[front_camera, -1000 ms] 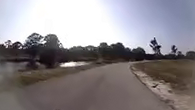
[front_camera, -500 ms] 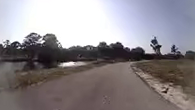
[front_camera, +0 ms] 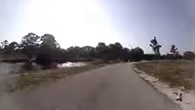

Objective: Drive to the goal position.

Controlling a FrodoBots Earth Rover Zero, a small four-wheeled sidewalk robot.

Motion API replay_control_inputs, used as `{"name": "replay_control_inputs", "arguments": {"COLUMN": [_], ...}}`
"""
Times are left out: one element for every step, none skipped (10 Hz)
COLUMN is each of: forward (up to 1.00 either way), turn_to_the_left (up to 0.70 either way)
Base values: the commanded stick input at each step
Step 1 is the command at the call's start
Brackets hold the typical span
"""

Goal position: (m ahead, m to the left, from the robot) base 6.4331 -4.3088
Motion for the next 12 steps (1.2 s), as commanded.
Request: {"name": "replay_control_inputs", "arguments": {"forward": [1.00,1.00,1.00,1.00,1.00,1.00,1.00,1.00,1.00,1.00,1.00,1.00], "turn_to_the_left": [-0.31,-0.33,-0.25,-0.03,0.00,0.00,0.00,0.00,0.00,0.00,0.00,0.00]}}
